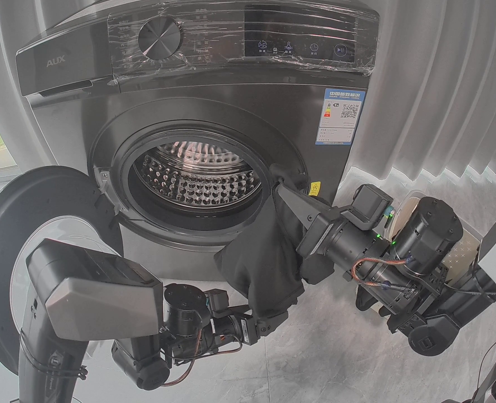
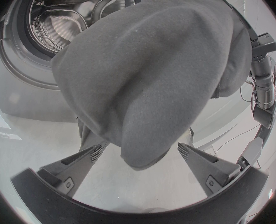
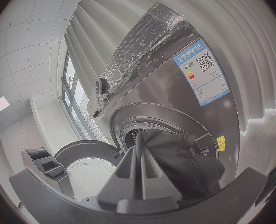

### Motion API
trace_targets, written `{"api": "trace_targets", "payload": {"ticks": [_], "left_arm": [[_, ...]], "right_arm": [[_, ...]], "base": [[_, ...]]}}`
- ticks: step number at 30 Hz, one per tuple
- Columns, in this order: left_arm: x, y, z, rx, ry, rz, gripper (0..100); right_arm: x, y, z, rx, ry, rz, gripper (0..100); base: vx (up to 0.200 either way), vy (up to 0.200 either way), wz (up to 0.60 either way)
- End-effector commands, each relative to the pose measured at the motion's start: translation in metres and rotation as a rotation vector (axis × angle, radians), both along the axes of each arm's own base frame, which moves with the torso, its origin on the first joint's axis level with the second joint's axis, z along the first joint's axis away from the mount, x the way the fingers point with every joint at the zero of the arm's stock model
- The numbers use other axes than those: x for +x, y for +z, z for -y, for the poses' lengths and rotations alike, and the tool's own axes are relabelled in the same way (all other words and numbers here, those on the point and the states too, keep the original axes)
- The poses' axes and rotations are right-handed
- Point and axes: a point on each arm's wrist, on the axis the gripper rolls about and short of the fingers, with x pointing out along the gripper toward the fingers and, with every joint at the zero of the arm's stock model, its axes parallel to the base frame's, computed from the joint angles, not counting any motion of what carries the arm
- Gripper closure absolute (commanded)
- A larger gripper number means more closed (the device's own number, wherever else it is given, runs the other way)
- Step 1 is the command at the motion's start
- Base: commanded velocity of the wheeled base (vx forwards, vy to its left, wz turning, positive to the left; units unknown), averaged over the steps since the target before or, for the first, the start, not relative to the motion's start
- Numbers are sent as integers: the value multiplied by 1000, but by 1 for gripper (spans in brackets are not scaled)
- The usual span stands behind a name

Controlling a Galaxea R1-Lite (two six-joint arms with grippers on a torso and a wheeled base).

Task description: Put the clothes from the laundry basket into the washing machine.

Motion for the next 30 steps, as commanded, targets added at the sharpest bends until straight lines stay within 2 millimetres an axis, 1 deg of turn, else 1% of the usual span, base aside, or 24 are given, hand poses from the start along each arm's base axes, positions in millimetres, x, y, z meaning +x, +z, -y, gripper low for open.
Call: {"api": "trace_targets", "payload": {"ticks": [1, 8, 9, 19, 21, 24, 25, 26, 30], "left_arm": [[5, -3, 4, -13, 3, 5, 0], [8, 0, 7, -35, 6, 5, 0], [8, 0, 7, -36, 6, 6, 100], [3, 2, 11, -35, -10, 12, 100], [0, 6, 12, -39, -17, 19, 100], [-4, 21, 9, -52, -22, 42, 100], [-5, 22, 8, -53, -22, 43, 100], [-12, 33, 7, -61, -31, 54, 100], [-36, 62, 0, -83, -63, 85, 100]], "right_arm": [[0, 0, 0, 0, 1, 1, 100], [-2, 0, -2, -1, 8, -1, 100], [-2, 0, -2, -1, 8, -1, 100], [-1, -1, -1, -2, 2, -3, 100], [1, -1, 0, -3, -4, -3, 100], [3, -2, 3, -5, -13, -5, 100], [3, -3, 3, -6, -15, -6, 100], [6, -4, 7, -12, -29, -11, 100], [15, -16, 14, -40, -63, -40, 100]], "base": [[0, 0, 0], [0, 0, 0], [0, 0, 0], [0, 0, 0], [0, 0, 0], [0, 0, 0], [0, 0, 0], [0, 0, 0], [0, 0, 0]]}}
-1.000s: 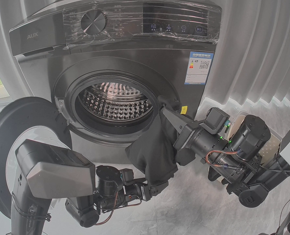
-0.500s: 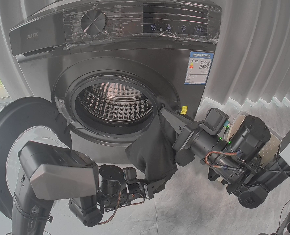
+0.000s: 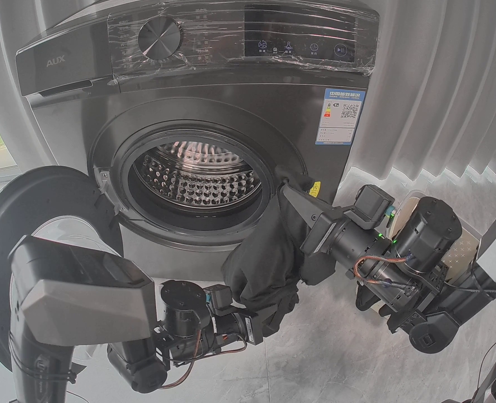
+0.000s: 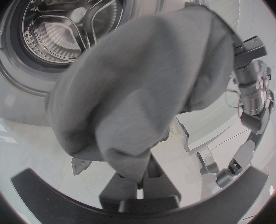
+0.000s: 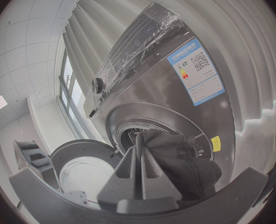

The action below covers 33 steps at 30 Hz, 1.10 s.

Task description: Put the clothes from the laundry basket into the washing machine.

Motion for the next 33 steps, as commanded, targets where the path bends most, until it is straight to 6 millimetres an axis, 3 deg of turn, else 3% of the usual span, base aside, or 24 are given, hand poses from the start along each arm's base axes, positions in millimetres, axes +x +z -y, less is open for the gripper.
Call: {"api": "trace_targets", "payload": {"ticks": [1, 3, 4, 9, 15, 21, 25, 33], "left_arm": [[-35, 47, -10, -45, -45, 59, 100], [-49, 60, -17, -56, -63, 73, 100], [-57, 66, -20, -63, -73, 77, 100], [-84, 88, -33, -95, -109, 105, 100], [-96, 120, -38, -189, -132, 192, 100], [-89, 128, -37, -172, -99, 292, 100], [-71, 125, -39, -86, 17, 385, 100], [-62, 127, -47, 38, 167, 504, 100]], "right_arm": [[11, -16, 11, -41, -46, -41, 100], [12, -20, 15, -56, -54, -53, 100], [12, -22, 17, -62, -56, -58, 0], [11, -25, 20, -70, -65, -73, 0], [7, -42, 37, -147, -96, -124, 0], [13, -40, 48, -163, -126, -105, 0], [14, -41, 55, -187, -133, -95, 0], [6, -44, 61, -231, -138, -100, 0]], "base": [[0, 0, 0], [0, 0, 0], [0, 0, 0], [0, 0, 0], [0, 0, 0], [0, 0, 0], [0, 0, 0], [0, 0, 0]]}}
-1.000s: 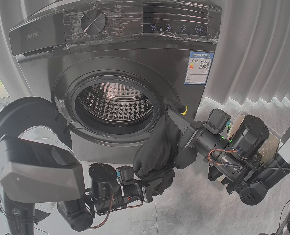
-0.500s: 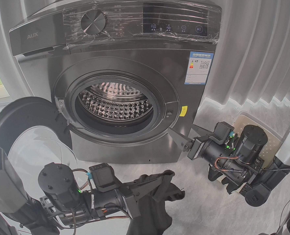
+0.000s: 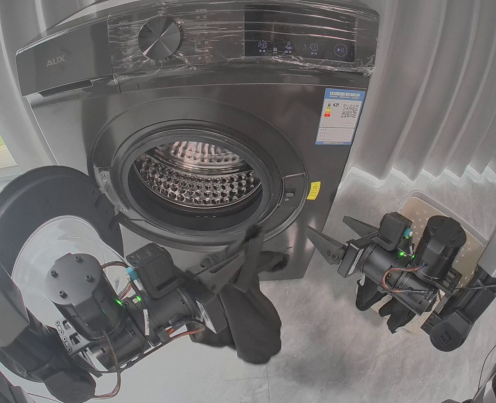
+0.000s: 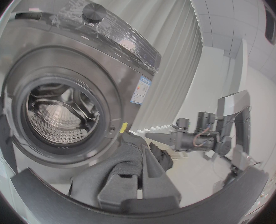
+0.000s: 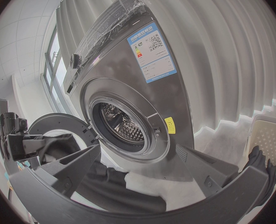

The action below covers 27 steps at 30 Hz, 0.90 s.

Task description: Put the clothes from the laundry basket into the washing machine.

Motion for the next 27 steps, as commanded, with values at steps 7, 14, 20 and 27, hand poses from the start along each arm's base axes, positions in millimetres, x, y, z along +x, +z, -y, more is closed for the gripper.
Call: {"api": "trace_targets", "payload": {"ticks": [7, 14, 20, 27], "left_arm": [[2, 14, -5, -3, 64, 79, 100], [4, 39, -2, -81, 63, 156, 100], [4, 53, -3, -122, 80, 197, 100], [4, 52, -4, -114, 93, 193, 100]], "right_arm": [[-9, -3, 5, -23, 13, -17, 0], [-16, -8, 6, -39, 39, -41, 0], [-28, -12, 11, -100, 105, -45, 0], [-42, -11, 5, -109, 168, -43, 0]], "base": [[0, 0, 0], [0, 0, 0], [0, 0, 0], [0, 0, 0]]}}
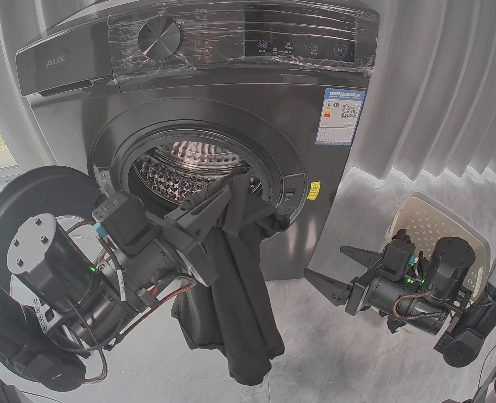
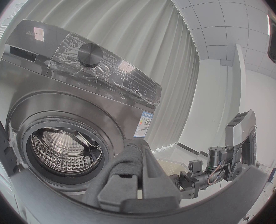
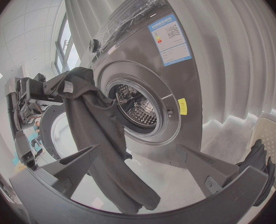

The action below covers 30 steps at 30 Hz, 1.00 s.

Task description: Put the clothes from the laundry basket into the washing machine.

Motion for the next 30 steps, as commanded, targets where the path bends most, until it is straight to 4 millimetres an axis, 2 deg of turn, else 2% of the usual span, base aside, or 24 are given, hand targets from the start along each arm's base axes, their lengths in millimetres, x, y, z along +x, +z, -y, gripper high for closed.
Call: {"api": "trace_targets", "payload": {"ticks": [1, 7, 10, 13, 20, 30], "left_arm": [[-1, 0, -1, -1, 3, -1, 100], [0, -3, 2, 18, 13, -28, 100], [0, -4, 3, 18, 34, -37, 100], [0, -6, 5, 21, 41, -44, 100], [0, -6, 5, 22, 41, -45, 100], [1, 0, 5, 5, 44, -29, 100]], "right_arm": [[-9, 3, -6, 3, 39, 5, 0], [-14, 4, -22, 12, 97, 17, 0], [-13, -2, -30, 1, 120, 5, 0], [-8, -10, -44, -11, 153, 4, 0], [5, -23, -61, -18, 164, -1, 0], [14, -37, -87, -12, 210, -1, 0]], "base": [[0, 0, 0], [0, 0, 0], [0, 0, 0], [0, 0, 0], [0, 0, 0], [0, 0, 0]]}}
